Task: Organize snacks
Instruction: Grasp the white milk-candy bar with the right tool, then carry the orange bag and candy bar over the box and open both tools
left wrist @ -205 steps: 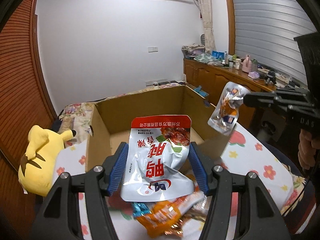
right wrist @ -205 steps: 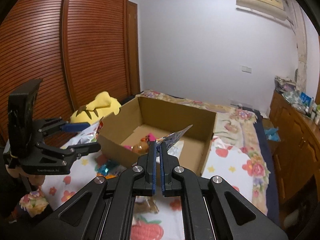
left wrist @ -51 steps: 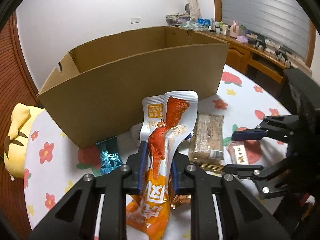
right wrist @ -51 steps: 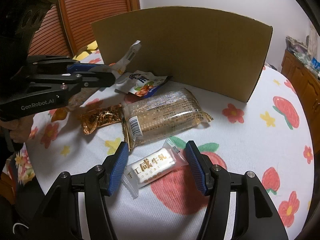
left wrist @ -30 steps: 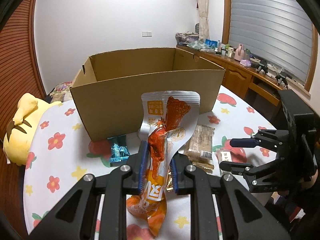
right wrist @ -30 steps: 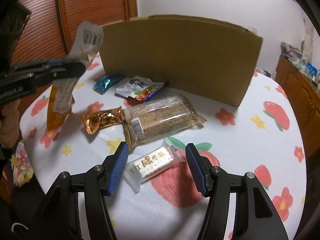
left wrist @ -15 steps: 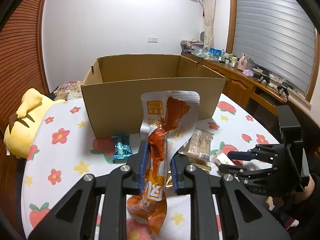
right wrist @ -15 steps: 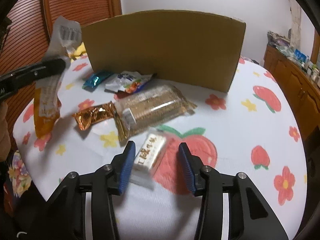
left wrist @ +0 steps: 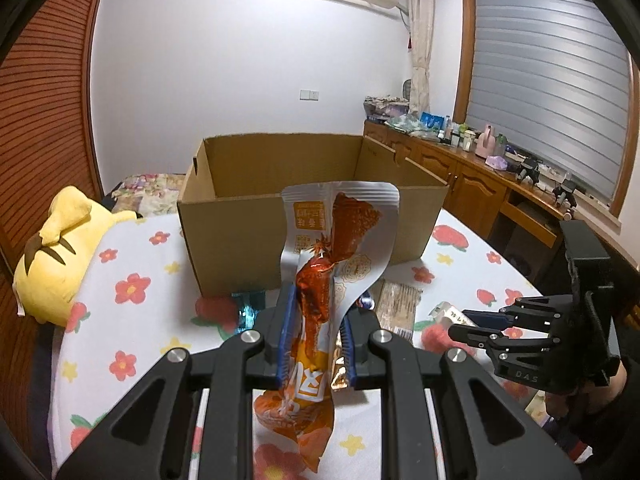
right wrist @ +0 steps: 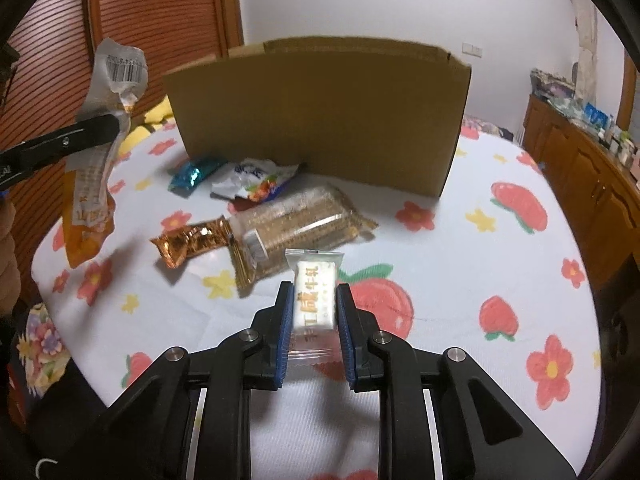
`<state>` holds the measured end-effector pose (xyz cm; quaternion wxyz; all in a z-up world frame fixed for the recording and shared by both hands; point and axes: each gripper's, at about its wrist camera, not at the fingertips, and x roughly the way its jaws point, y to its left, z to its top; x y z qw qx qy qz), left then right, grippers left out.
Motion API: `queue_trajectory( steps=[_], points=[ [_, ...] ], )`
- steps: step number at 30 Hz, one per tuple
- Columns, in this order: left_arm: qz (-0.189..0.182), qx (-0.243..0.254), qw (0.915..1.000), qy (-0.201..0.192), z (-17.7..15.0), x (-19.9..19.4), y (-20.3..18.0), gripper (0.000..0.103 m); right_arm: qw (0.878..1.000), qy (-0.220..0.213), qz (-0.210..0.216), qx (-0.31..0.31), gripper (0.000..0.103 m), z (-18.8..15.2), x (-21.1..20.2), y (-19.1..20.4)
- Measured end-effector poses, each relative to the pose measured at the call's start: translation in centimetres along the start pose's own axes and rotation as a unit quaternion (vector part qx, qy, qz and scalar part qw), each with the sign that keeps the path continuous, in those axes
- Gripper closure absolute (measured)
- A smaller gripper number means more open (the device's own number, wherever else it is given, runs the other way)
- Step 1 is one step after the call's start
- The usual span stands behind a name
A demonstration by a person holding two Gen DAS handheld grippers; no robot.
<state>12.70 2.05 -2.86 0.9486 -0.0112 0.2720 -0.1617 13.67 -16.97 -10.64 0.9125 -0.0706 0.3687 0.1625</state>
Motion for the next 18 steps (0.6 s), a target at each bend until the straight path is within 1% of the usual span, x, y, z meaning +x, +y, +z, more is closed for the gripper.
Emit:
queue_trajectory(
  steps=[8,14,18],
  points=[
    [0.006,0.012,0.9998,-0.017,2.6,-0.6,-0.2,0.085,0.999,-0.034,0.002,-0.009,0.084,2.4,-2.4,0.1],
    [0.003,0.028,0.999,-0.033,5.2,-1.1,-0.7,0.085,0.998,-0.066,0.008,-0.022,0.084,5.1,-4.1,0.2],
    [0.002,0.034,0.9984,-0.045,7.2,-0.9,-0.6,0.085,0.996,-0.088,0.016,-0.029,0.084,7.4,-4.7,0.1]
  ],
)
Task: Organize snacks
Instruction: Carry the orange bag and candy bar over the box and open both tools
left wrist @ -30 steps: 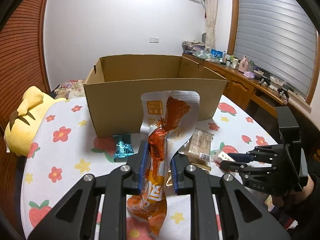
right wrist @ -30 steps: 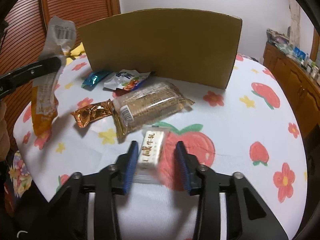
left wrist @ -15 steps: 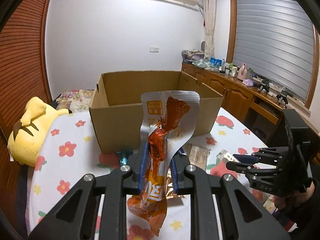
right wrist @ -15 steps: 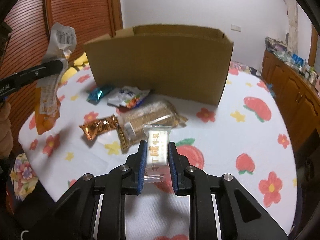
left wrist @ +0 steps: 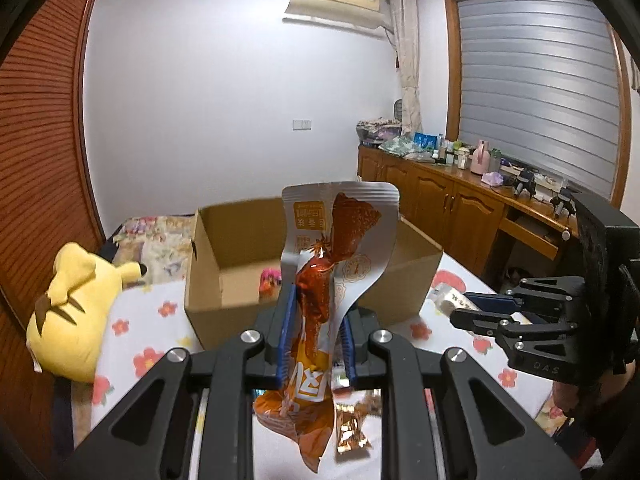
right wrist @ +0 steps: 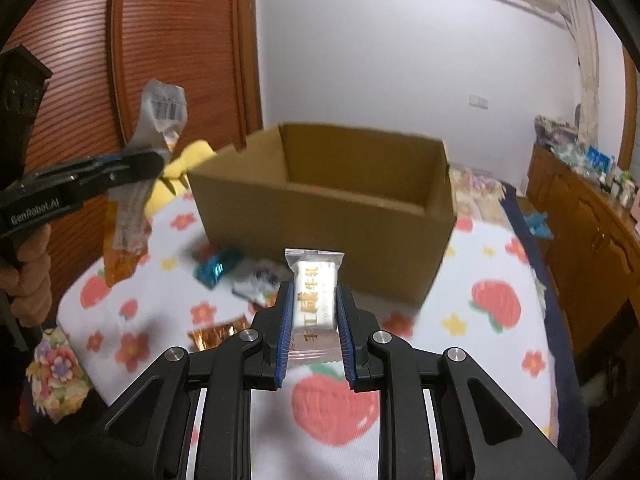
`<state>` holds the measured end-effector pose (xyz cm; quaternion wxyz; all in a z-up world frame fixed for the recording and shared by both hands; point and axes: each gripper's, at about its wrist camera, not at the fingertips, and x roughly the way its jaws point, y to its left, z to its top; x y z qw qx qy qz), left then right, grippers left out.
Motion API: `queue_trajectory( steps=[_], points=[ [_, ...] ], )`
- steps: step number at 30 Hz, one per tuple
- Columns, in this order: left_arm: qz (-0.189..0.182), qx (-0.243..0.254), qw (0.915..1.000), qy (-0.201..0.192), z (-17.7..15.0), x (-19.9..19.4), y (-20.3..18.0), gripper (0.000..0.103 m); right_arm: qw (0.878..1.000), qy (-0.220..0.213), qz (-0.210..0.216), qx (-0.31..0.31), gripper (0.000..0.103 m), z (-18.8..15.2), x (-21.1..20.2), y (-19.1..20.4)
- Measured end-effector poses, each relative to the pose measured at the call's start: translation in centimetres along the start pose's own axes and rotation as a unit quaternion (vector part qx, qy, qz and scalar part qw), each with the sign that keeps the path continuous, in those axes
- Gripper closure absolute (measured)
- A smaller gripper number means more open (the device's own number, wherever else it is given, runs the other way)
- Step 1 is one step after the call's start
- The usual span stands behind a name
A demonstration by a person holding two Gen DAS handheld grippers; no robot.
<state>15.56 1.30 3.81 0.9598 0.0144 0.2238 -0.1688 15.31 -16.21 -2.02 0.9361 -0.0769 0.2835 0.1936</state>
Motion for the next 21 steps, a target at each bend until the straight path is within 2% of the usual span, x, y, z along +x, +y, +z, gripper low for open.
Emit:
queue_trajectory(
  steps=[8,13,21],
  points=[
    [-0.004,-0.005,0.9999,-0.015,4.1,1.4,1.3,0.085,1.0,-0.018,0.015,-0.016,0.084,4.4,1.4,-0.8],
    [0.008,-0.004,0.9998,-0.016,6.7,2.6,1.8,0.085,0.999,-0.03,0.021,-0.025,0.084,7.3,2.5,-2.0],
    [0.018,0.002,0.9997,-0.018,9.1,4.7,2.6,0.084,0.999,-0.029,0.024,-0.028,0.084,9.9,5.0,-3.5]
  ],
)
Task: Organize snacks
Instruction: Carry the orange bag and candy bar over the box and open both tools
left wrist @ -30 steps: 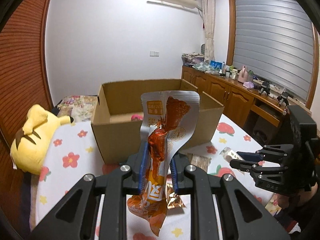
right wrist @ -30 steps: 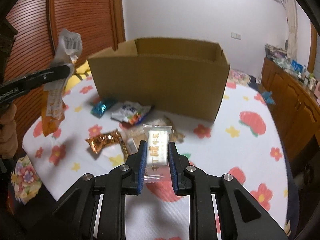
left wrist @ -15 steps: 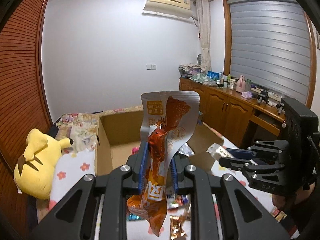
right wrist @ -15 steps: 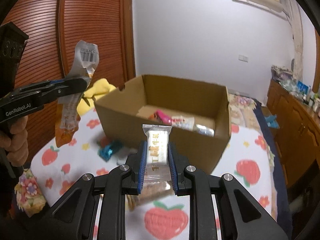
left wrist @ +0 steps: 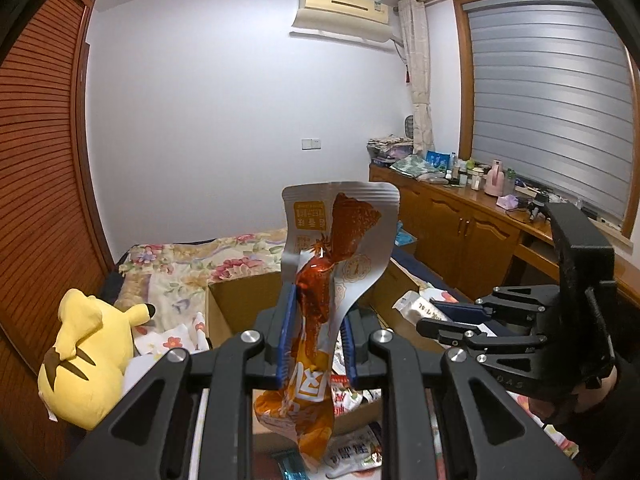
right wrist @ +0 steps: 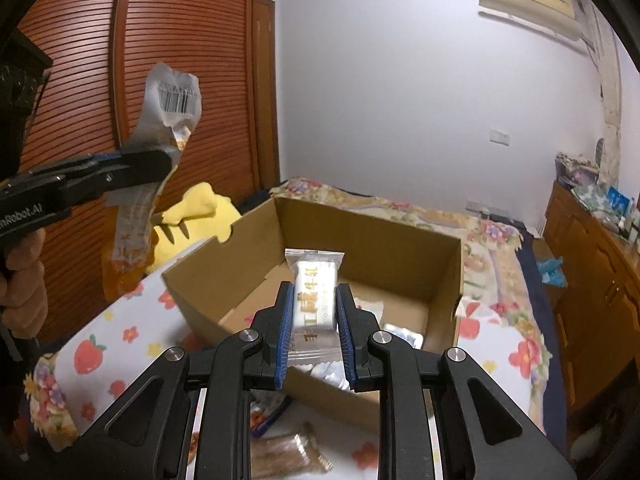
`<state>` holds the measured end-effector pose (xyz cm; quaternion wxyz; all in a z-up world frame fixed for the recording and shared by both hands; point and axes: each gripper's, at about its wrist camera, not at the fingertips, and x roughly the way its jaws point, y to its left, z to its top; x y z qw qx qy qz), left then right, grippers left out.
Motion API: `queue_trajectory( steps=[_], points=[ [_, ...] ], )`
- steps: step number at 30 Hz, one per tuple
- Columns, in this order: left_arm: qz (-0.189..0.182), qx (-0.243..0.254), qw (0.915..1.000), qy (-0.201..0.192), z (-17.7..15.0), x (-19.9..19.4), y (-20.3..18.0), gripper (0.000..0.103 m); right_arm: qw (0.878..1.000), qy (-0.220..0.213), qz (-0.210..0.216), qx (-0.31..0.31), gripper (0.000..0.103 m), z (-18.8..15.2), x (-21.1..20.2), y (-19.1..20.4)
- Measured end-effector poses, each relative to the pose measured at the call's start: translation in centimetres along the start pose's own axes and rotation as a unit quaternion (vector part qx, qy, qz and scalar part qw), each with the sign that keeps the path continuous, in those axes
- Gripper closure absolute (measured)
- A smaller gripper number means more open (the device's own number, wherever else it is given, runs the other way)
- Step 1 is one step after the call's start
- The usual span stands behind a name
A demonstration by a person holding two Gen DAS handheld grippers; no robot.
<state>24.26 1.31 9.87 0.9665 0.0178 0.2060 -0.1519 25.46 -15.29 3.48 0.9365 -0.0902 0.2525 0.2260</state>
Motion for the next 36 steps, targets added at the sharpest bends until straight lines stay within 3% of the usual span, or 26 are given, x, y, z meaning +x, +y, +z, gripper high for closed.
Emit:
queue_trajectory(
  steps=[15,20,36],
  points=[
    [0.006,-0.002,0.9996,0.029,-0.7,5.8,0.5,0.084,0.998,0.055,-0.004,0.003,0.083,-1.3,4.9,-2.2],
    [0.004,-0.003,0.9991,0.042,-1.0,7.6,0.8,0.084,0.998,0.069,-0.002,0.011,0.077,-1.7,5.8,-2.9],
    [0.008,0.02,0.9926,0.12,-4.7,13.3,-0.4,0.084,0.997,0.074,0.005,0.029,0.071,-3.2,5.4,-4.0]
  ],
)
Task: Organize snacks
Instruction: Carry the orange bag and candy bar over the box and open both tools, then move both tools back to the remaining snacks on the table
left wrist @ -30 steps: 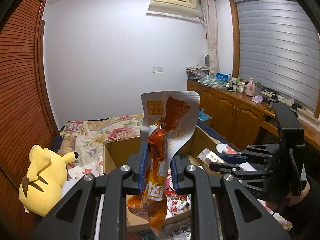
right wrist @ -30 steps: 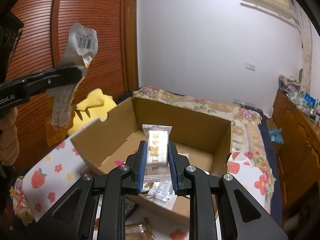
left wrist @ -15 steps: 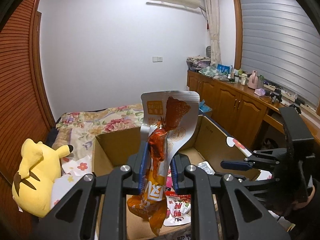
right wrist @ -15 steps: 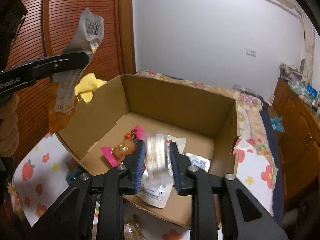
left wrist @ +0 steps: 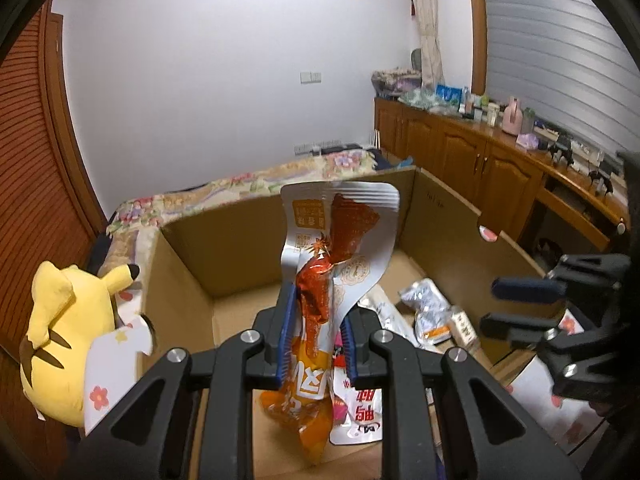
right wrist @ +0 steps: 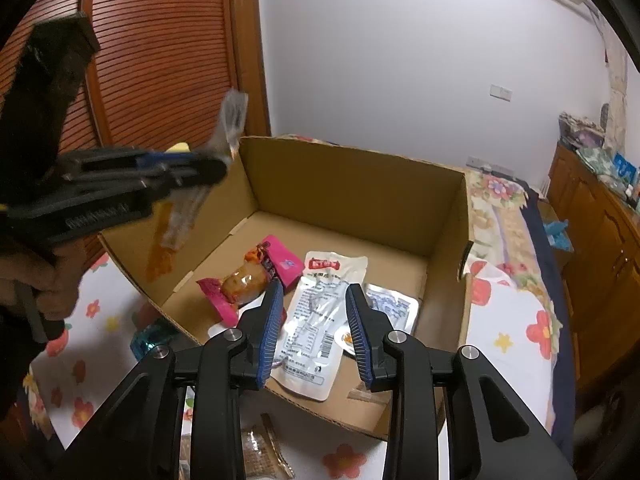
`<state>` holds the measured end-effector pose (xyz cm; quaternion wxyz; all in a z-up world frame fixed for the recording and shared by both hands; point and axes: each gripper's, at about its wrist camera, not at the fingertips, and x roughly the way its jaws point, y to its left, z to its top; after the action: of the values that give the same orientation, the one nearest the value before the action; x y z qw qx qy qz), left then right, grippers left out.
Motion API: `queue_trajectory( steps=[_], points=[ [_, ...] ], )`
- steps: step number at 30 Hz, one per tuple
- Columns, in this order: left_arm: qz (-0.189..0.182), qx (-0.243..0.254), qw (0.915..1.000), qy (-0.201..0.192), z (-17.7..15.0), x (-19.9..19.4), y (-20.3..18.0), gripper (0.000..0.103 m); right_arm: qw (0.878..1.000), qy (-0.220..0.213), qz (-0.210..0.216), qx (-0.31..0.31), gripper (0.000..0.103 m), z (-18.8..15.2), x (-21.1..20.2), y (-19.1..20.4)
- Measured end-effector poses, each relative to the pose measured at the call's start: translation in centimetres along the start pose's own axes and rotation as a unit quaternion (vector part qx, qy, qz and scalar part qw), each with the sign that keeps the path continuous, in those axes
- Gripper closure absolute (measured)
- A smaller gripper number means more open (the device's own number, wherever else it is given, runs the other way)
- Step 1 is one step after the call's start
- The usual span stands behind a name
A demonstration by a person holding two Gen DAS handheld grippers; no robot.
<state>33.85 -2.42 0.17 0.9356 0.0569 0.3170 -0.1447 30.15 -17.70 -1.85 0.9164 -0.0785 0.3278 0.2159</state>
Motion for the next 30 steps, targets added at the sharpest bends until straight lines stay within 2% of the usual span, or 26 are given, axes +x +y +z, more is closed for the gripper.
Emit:
queue_trajectory(
  steps=[12,19,27,30],
  points=[
    [-0.002,-0.001,0.9999,0.015,-1.1,0.2,-1.2,0.074,1.0,-0.002,0.001,0.009,0.069,-0.7,-0.9,0.6],
    [-0.015,-0.004,0.9999,-0.001,-2.1,-3.3,-1.3,0.069,1.0,-0.011,-0.003,0.014,0.068,-1.5,-3.0,1.8],
    [-0.02,-0.002,0.9997,-0.013,-5.2,-7.6,-1.4,0.063,1.0,-0.014,-0.008,0.017,0.058,-3.8,-5.6,4.4],
    [-0.021,-0.005,0.9997,-0.01,-7.0,-8.4,-1.4,0.061,1.0,-0.012,-0.013,0.02,0.049,-5.0,-5.9,5.3]
  ],
)
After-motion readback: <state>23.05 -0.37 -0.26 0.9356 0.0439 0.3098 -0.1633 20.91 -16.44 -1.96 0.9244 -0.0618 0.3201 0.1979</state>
